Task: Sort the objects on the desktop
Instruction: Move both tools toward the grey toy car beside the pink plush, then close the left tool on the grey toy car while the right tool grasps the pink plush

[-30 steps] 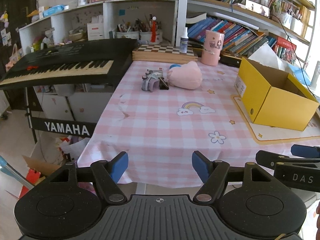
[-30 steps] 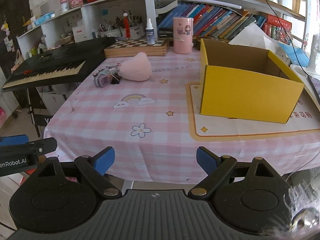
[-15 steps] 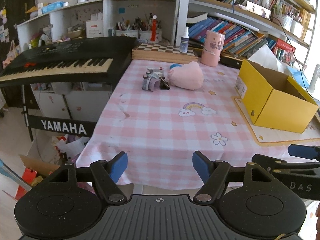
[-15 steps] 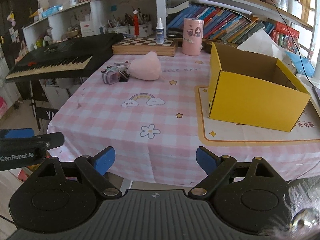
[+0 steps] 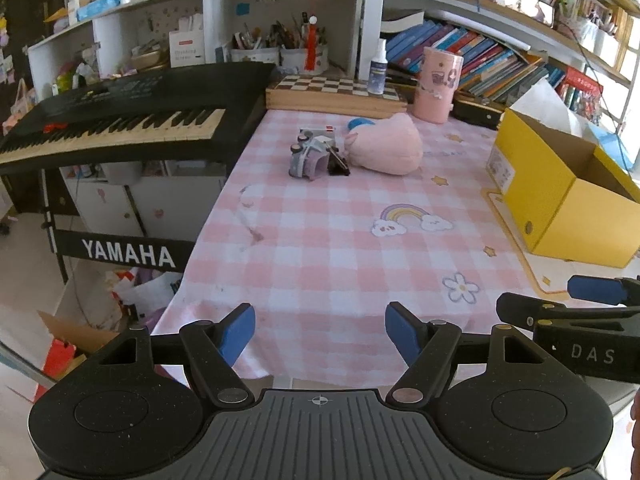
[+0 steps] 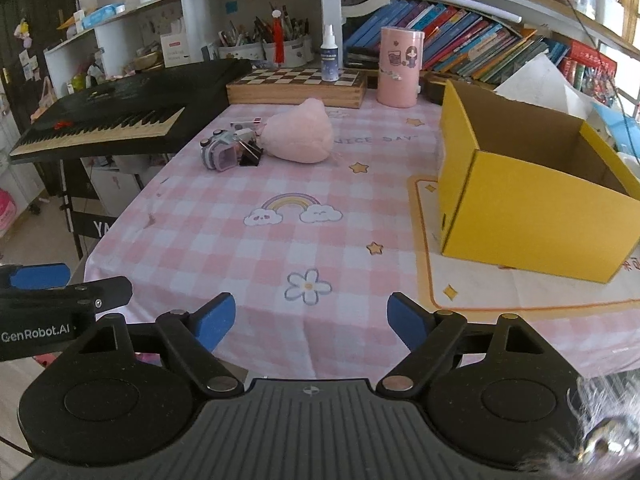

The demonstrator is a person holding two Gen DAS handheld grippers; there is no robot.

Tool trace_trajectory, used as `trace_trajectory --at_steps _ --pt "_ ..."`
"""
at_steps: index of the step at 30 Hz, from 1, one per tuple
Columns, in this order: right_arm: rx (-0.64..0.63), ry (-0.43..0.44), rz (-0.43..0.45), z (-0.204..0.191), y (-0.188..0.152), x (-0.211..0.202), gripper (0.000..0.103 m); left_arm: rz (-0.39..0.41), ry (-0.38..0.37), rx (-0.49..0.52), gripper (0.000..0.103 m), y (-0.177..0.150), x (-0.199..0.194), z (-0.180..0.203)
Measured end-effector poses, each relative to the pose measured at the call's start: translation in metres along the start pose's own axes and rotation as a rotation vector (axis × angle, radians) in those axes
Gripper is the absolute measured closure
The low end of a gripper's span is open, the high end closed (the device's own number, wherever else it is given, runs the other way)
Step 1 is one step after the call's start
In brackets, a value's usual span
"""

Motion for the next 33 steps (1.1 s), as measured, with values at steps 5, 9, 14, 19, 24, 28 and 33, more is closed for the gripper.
trace_trajectory --at_steps 5,9,14,19,24,28,33 --pt "-0.004 0.021 -0.005 0.001 0.015 0.028 0.02 -0.006 0.026 -0.015 0.029 0.012 0.023 -0.006" --pt "-0.004 0.031 -0.004 0.003 0.03 0.053 0.02 -0.005 0.05 -0.021 0.029 0.024 0.042 -0.01" --pt "0.0 0.037 -0.016 0.009 0.045 0.082 0.02 -0.011 0.08 -0.031 0.029 0.038 0.068 -0.012" --pt "0.006 0.035 -0.011 0.018 0.063 0.11 0.02 -0.008 0.099 -0.036 0.029 0.053 0.093 -0.012" --pt "0.011 0.036 0.006 0.024 0.082 0.14 0.019 0.002 0.107 -0.034 0.029 0.069 0.122 -0.012" --pt "0.01 0.053 -0.006 0.025 0.091 0.161 0.019 -0.006 0.114 0.008 0.029 0.076 0.146 -0.011" --pt "0.001 0.075 -0.021 0.022 0.099 0.186 0.018 -0.012 0.113 0.027 0.029 0.082 0.173 -0.013"
Point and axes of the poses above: each gripper's, at about its wrist camera, not at the fingertips, and x roughly the way its jaws point, z to its right, y to its top, the point moved 6 cm from there along x, roughly the way its jaws point, and after that the axes turned 14 degrees about z, right-handed, at the moved point
